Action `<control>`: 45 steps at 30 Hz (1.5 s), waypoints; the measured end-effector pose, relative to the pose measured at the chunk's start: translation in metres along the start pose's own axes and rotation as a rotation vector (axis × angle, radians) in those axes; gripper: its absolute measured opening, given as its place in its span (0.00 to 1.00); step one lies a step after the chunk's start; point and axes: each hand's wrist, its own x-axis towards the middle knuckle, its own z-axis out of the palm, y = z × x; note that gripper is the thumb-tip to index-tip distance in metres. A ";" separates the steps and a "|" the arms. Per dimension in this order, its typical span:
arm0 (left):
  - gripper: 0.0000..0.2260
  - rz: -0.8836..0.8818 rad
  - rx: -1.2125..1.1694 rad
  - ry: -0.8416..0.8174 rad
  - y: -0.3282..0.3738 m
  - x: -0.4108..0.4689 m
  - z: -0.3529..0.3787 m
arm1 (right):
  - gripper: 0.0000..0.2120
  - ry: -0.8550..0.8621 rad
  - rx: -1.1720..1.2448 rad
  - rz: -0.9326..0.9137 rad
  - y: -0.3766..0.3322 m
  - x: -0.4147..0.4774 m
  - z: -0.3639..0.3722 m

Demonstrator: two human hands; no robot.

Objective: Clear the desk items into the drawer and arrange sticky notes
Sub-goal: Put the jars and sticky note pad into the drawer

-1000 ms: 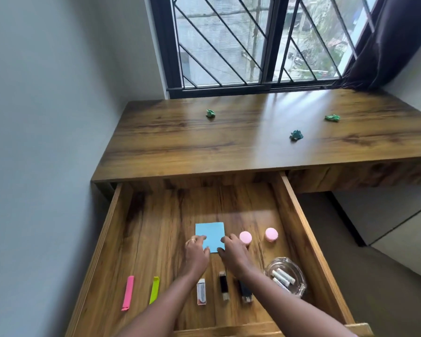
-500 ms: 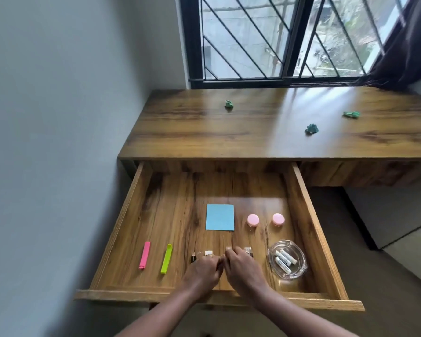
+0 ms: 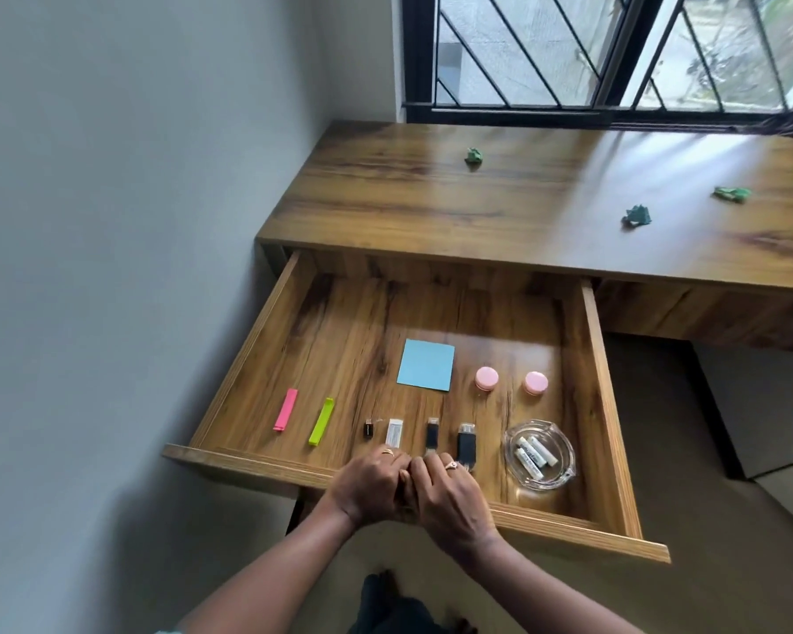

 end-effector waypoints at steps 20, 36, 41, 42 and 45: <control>0.13 -0.017 0.238 0.379 -0.097 0.139 0.028 | 0.13 0.021 -0.032 -0.709 0.127 0.109 0.048; 0.32 -1.770 -0.779 0.838 -0.090 0.253 0.003 | 0.23 -0.200 -0.051 0.021 0.165 0.101 0.104; 0.32 -1.713 -0.868 0.856 -0.109 0.270 0.007 | 0.24 -0.202 -0.053 0.063 0.169 0.120 0.112; 0.31 -1.714 -0.893 0.843 -0.112 0.274 0.005 | 0.23 -0.165 -0.043 0.070 0.172 0.124 0.115; 0.30 -1.671 -0.913 0.818 -0.116 0.282 0.000 | 0.22 -0.134 -0.061 0.070 0.182 0.136 0.120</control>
